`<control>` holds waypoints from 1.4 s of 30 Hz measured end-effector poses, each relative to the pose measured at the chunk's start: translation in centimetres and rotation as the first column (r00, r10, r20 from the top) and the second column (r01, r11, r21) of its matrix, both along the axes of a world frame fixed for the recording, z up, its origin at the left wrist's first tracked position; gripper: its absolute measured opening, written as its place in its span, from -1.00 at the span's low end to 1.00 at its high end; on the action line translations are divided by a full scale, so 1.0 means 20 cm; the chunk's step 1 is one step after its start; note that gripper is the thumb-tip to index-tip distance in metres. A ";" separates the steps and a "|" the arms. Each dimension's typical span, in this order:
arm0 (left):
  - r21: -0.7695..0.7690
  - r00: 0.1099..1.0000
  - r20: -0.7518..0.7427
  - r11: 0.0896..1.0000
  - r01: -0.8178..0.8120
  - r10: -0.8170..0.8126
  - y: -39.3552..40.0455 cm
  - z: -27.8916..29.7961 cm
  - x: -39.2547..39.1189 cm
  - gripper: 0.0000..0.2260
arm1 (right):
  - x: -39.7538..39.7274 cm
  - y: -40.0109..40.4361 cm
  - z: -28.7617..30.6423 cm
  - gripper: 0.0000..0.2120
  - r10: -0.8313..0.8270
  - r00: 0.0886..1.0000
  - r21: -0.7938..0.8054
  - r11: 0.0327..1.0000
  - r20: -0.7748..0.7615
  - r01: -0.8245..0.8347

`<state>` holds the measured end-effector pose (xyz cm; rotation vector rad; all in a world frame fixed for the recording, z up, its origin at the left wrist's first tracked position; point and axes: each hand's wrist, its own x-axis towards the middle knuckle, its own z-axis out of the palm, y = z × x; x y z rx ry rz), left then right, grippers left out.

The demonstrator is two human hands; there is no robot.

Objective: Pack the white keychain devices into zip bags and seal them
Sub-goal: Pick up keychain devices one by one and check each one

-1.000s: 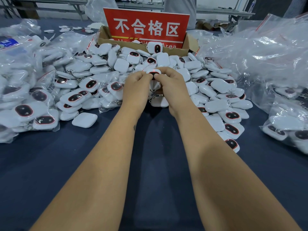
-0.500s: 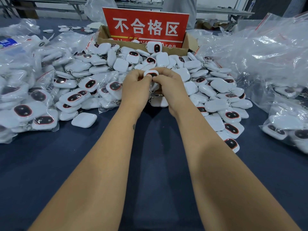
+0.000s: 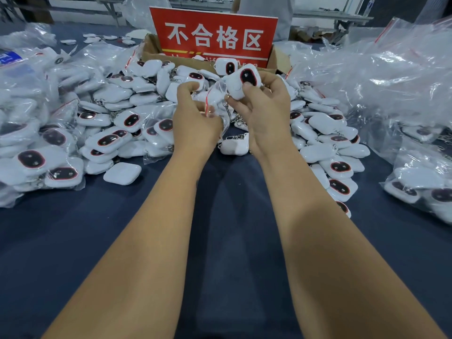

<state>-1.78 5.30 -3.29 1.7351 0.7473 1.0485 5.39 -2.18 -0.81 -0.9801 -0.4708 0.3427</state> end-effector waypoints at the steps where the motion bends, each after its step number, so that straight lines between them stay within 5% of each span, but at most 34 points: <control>1: -0.014 1.000 -0.004 1.000 -0.006 0.006 0.00 0.00 0.00 -0.52 | 0.00 0.00 0.00 -0.85 0.025 0.999 0.020 0.999 -0.022 -0.025; 5: -0.069 1.000 0.013 0.998 0.004 -0.003 -0.01 0.02 -0.01 -0.79 | -0.03 0.02 -0.02 -0.85 0.091 0.996 -0.004 0.996 -0.022 -0.092; 9: -0.055 0.995 0.097 0.998 -0.033 0.038 -0.03 0.05 -0.03 -0.76 | -0.03 0.04 -0.05 -0.85 0.078 0.997 -0.123 0.990 0.026 -0.075; 15: 0.010 0.983 0.182 0.999 -0.040 0.038 -0.05 0.07 -0.02 -0.86 | -0.02 0.03 -0.09 -0.85 -0.007 0.922 -0.418 0.890 0.388 0.183; 18: 0.070 0.985 0.167 0.996 -0.058 0.046 -0.05 0.07 -0.03 -0.84 | -0.03 0.05 -0.09 -0.89 0.044 0.772 -0.494 0.791 0.634 0.361; 22: -0.010 0.975 0.202 0.995 -0.096 0.096 -0.03 0.06 -0.03 -0.84 | -0.04 0.04 -0.06 -0.80 -0.041 0.793 -0.437 0.816 0.608 0.378; 24: -0.112 0.912 0.358 0.979 -0.171 0.201 -0.03 0.07 -0.03 -0.80 | -0.03 0.01 -0.04 -0.80 -0.087 0.829 -0.445 0.810 0.552 0.382; 26: -0.142 0.761 0.557 0.941 -0.308 0.333 -0.03 0.10 -0.07 -0.80 | -0.01 -0.02 -0.04 -0.81 -0.023 0.773 -0.533 0.712 0.634 0.458; 30: -0.101 0.606 0.715 0.910 -0.402 0.348 0.00 0.14 -0.10 -0.79 | -0.02 -0.03 -0.05 -0.83 0.367 0.614 -0.709 0.470 0.698 0.525; 35: 0.118 0.719 0.627 0.876 -0.467 0.299 -0.05 0.12 -0.07 -0.72 | -0.01 -0.02 -0.10 -0.79 0.569 0.518 -0.744 0.285 0.639 0.605; 39: 0.119 0.944 0.330 0.991 -0.063 0.020 -0.07 0.07 -0.01 -0.72 | -0.01 -0.03 -0.13 -0.78 0.526 0.429 -0.636 0.313 0.734 0.705; 42: -0.014 0.976 0.158 0.988 0.151 -0.147 -0.09 0.03 0.03 -0.70 | 0.01 -0.03 -0.13 -0.67 0.504 0.436 -0.629 0.316 0.745 0.710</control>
